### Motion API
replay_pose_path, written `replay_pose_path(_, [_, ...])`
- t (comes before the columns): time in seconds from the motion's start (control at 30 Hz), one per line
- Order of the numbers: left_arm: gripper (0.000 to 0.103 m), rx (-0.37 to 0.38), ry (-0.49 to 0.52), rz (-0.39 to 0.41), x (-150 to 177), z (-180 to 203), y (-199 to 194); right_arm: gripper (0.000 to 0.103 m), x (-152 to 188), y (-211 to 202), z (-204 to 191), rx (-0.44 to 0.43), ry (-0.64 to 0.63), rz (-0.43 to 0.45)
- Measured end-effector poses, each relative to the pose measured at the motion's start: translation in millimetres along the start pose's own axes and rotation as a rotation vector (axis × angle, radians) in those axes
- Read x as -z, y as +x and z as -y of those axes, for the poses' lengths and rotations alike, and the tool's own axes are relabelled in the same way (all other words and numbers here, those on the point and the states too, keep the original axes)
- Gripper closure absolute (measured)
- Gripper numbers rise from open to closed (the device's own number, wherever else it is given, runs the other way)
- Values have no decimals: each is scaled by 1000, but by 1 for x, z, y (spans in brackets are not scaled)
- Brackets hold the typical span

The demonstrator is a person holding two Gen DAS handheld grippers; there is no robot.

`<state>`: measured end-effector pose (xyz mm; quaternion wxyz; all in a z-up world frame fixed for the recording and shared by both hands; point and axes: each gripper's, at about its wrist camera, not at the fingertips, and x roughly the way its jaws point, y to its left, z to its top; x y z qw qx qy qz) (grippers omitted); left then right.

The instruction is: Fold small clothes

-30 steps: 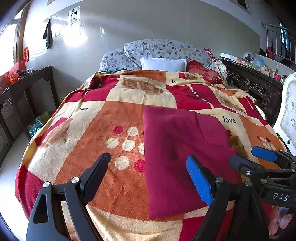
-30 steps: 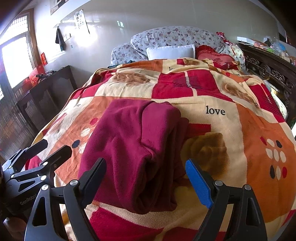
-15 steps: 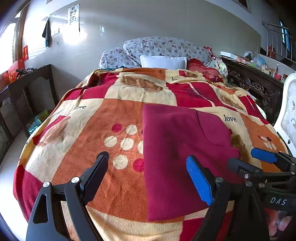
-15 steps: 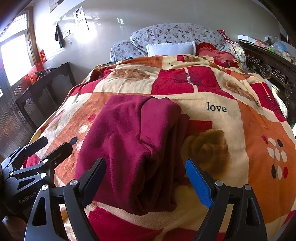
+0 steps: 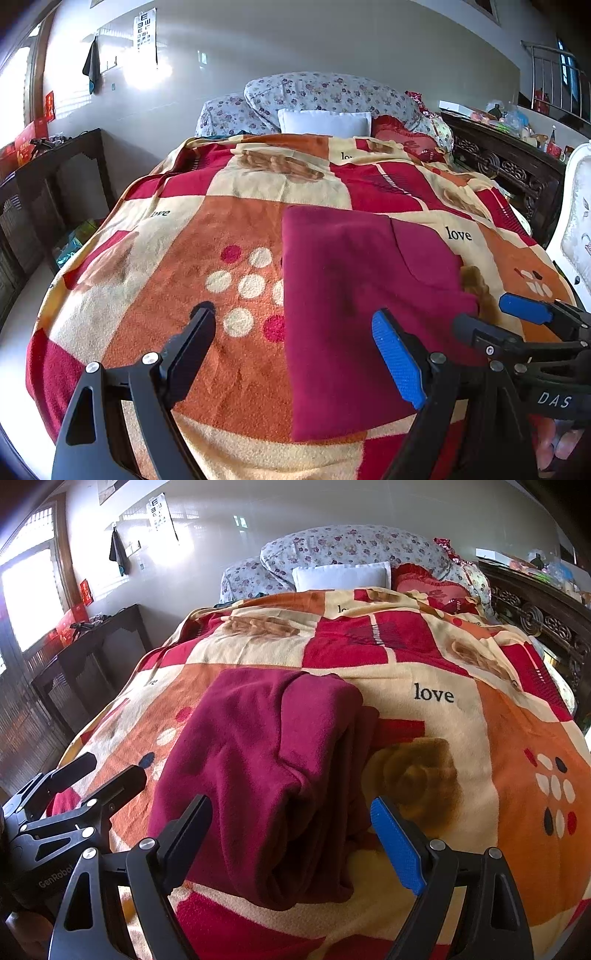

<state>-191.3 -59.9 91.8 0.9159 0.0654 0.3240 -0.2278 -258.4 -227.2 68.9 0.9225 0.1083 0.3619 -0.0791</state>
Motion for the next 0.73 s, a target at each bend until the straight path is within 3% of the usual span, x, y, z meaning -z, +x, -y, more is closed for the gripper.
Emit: replay_pose_path(0.73, [17,12,12,2,4,0,5,12,1,3,-1,-1,1,-18])
